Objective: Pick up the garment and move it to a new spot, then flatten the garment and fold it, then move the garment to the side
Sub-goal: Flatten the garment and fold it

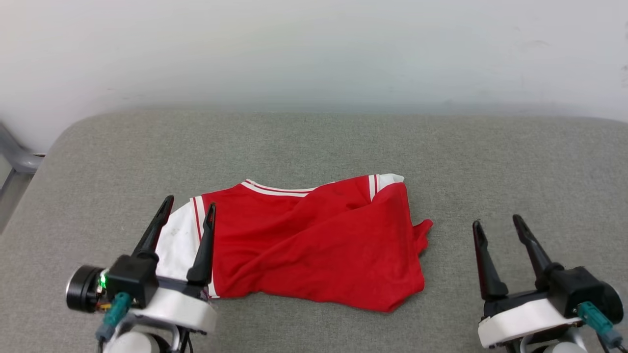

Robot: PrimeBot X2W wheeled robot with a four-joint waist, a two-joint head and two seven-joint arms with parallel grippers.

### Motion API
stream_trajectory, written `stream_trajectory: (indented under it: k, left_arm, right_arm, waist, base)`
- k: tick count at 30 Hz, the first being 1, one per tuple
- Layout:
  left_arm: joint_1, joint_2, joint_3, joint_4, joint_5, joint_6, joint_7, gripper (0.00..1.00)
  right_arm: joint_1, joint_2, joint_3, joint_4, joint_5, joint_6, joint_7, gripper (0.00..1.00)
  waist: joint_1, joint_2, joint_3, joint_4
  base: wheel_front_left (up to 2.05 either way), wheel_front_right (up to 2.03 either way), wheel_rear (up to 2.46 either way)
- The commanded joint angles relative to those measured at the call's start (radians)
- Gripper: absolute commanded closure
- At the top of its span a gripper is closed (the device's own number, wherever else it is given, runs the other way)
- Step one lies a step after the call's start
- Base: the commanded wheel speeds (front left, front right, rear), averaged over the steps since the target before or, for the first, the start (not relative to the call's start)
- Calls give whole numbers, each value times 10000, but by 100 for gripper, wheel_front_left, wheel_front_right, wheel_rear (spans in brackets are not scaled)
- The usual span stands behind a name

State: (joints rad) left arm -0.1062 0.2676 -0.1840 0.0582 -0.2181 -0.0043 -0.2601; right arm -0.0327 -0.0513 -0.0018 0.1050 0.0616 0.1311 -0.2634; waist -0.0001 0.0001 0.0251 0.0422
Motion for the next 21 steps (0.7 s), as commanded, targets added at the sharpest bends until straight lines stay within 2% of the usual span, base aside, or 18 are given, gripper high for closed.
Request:
stream_trajectory:
  k: [1, 4, 7, 8, 11, 12, 13, 14, 17, 21]
  left_arm:
    - [464, -152, 80, -330, 206, 54, -44, 0]
    - [813, -306, 153, -718, 453, 99, -49, 0]
    - [1000, -446, 170, -873, 626, -3, -51, 0]
    - [995, -468, 170, -891, 684, -30, -51, 0]
    - [890, -601, 197, -951, 804, -129, -52, 0]
    - [890, -601, 197, -951, 804, -129, -52, 0]
    - [818, -644, 201, -947, 841, -154, -52, 0]
    - [710, -713, 234, -914, 892, -232, -53, 0]
    - [558, -820, 279, -893, 972, -316, -53, 0]
    - [402, -1010, 295, -803, 1063, -469, -54, 0]
  right_arm:
    - [206, 21, 109, 99, -94, -7, -20, 0]
    - [257, 18, 237, 257, 36, -8, -18, 0]
    - [196, 22, 526, 378, -96, -7, 713, 0]
    - [113, 8, 625, 367, -80, -7, 1176, 0]
    - [-212, -600, 1450, 212, 229, -10, 3109, 0]
    - [-212, -600, 1450, 212, 229, -10, 3109, 0]
    - [-367, -869, 1727, 109, 418, -10, 3832, 0]
    - [-681, -1280, 2104, -131, 877, -8, 5204, 0]
    - [-1188, -1814, 2409, -327, 1513, -8, 7108, 0]
    - [-1770, -1978, 2337, -135, 2259, -7, 9042, 0]
  waist:
    - [1, -1, -62, 43]
    - [1, -1, -128, 98]
    - [1, -1, -127, 208]
    - [1, -1, -99, 255]
    - [1, -1, 18, 385]
    - [1, -1, 18, 385]
    - [1, -1, 79, 437]
    - [1, -1, 190, 547]
    - [1, -1, 376, 759]
    - [1, -1, 584, 1116]
  base:
    - [0, 0, 0]
    - [0, 0, 0]
    - [0, 0, 0]
    - [0, 0, 0]
    - [0, 0, 0]
    - [0, 0, 0]
    - [0, 0, 0]
    - [0, 0, 0]
    - [0, 0, 0]
    - [0, 0, 0]
